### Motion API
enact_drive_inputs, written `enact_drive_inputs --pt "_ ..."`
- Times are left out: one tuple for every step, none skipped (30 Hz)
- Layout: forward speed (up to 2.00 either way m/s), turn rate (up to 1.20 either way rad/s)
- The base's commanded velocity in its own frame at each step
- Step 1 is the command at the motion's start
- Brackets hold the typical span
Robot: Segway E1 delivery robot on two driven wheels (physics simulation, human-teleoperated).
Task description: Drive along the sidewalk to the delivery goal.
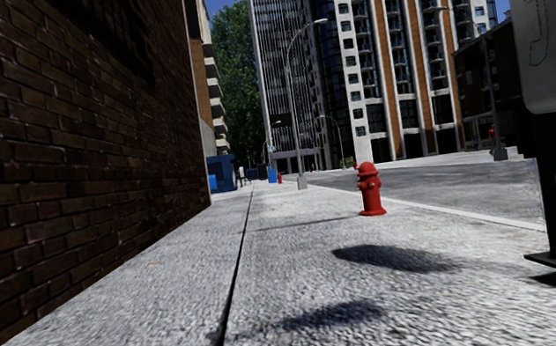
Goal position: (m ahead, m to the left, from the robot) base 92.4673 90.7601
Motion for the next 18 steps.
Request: enact_drive_inputs --pt "2.0 0.14" --pt "2.0 0.14" --pt "2.0 0.2" --pt "2.0 0.22" --pt "2.0 0.22" --pt "2.0 0.22" --pt "2.0 0.22" --pt "2.0 0.22" --pt "2.0 0.22" --pt "2.0 0.21" --pt "2.0 0.21" --pt "2.0 0.0" --pt "2.0 0.0" --pt "2.0 0.0" --pt "2.0 0.0" --pt "2.0 0.0" --pt "2.0 0.0" --pt "2.0 0.0"
